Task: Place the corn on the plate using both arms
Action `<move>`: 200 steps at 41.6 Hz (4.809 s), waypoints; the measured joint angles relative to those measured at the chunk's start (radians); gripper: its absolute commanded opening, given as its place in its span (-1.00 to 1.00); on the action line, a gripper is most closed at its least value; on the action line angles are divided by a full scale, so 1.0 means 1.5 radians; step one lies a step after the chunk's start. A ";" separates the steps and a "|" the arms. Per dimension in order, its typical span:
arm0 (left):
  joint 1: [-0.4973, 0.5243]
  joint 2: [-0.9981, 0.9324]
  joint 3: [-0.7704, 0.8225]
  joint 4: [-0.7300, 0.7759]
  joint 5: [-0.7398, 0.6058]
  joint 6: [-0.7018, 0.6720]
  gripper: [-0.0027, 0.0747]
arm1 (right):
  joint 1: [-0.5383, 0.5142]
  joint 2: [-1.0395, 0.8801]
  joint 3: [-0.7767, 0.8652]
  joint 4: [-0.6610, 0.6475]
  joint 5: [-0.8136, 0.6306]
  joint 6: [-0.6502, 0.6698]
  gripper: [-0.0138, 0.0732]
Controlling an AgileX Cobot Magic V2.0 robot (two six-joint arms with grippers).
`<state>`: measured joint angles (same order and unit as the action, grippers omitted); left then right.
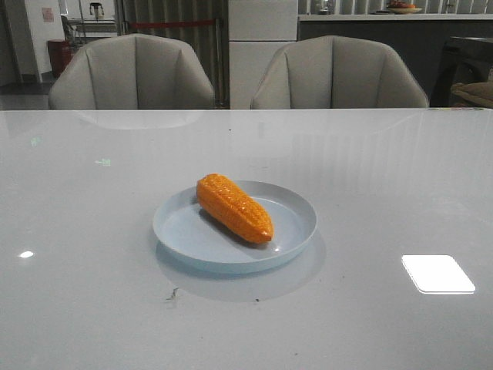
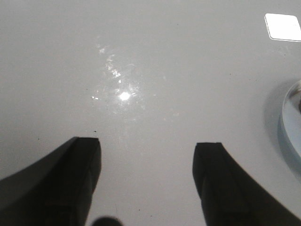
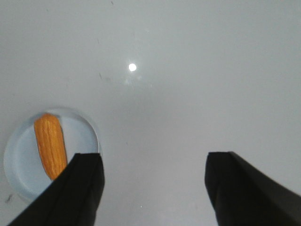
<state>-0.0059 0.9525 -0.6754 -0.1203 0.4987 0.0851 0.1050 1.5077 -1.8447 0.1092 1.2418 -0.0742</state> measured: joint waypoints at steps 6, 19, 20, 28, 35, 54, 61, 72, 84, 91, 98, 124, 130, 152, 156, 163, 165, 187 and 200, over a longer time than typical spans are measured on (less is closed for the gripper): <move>0.000 0.000 0.000 0.000 -0.009 0.000 0.33 | -0.033 -0.133 0.207 -0.002 -0.080 0.000 0.60; 0.000 0.000 0.000 0.000 -0.020 0.000 0.33 | -0.108 -0.364 0.602 -0.006 -0.188 0.001 0.60; 0.000 0.000 0.000 0.000 -0.020 0.000 0.33 | -0.108 -0.375 0.617 -0.006 -0.188 0.001 0.60; 0.000 0.000 0.000 0.000 -0.020 0.000 0.33 | -0.109 -0.443 0.695 -0.006 -0.189 0.001 0.60; 0.000 0.000 0.000 0.000 -0.021 0.000 0.33 | -0.109 -0.458 0.698 -0.006 -0.198 0.001 0.60; 0.000 0.000 0.000 0.000 -0.026 0.000 -0.28 | -0.109 -0.459 0.698 -0.006 -0.199 0.002 0.38; 0.000 0.000 0.000 0.000 -0.026 0.000 -0.67 | -0.109 -0.459 0.698 -0.006 -0.199 0.002 -0.09; 0.000 0.000 0.000 0.000 -0.026 0.000 -0.69 | -0.109 -0.459 0.698 -0.006 -0.199 0.002 -0.57; 0.000 0.000 0.000 0.000 -0.026 0.000 -0.69 | -0.109 -0.459 0.698 -0.006 -0.199 0.002 -0.57; 0.000 0.000 0.000 0.000 -0.026 0.000 -0.69 | -0.109 -0.459 0.698 -0.006 -0.199 0.002 -0.57; 0.000 0.000 0.000 0.000 -0.026 0.000 -0.69 | -0.109 -0.459 0.698 -0.006 -0.199 0.002 -0.57; 0.000 -0.228 0.132 0.000 -0.184 0.000 -0.69 | -0.109 -0.459 0.698 -0.006 -0.199 0.002 -0.57; 0.000 -0.311 0.189 0.000 -0.206 0.000 -0.69 | -0.109 -0.459 0.698 -0.006 -0.199 0.002 -0.57; 0.012 -0.548 0.342 -0.002 -0.207 0.000 -0.69 | -0.109 -0.459 0.698 -0.006 -0.199 0.002 -0.57; 0.012 -0.589 0.378 -0.002 -0.216 0.000 -0.69 | -0.109 -0.459 0.698 -0.006 -0.199 0.002 -0.57; 0.012 -0.636 0.444 -0.002 -0.224 0.000 -0.69 | -0.109 -0.459 0.698 -0.006 -0.199 0.002 -0.57; 0.012 -0.638 0.455 -0.002 -0.220 0.000 -0.69 | -0.109 -0.459 0.698 -0.006 -0.199 0.002 -0.57; 0.012 -0.638 0.455 -0.002 -0.208 0.000 -0.69 | -0.109 -0.461 0.698 -0.006 -0.199 0.002 -0.57; 0.012 -0.638 0.455 -0.002 -0.208 0.000 -0.69 | -0.109 -0.461 0.698 -0.006 -0.189 0.002 -0.57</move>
<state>0.0122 -0.0042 0.0064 -0.1227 0.1861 0.0851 -0.0587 0.8166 -0.7970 0.1009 0.9582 -0.0718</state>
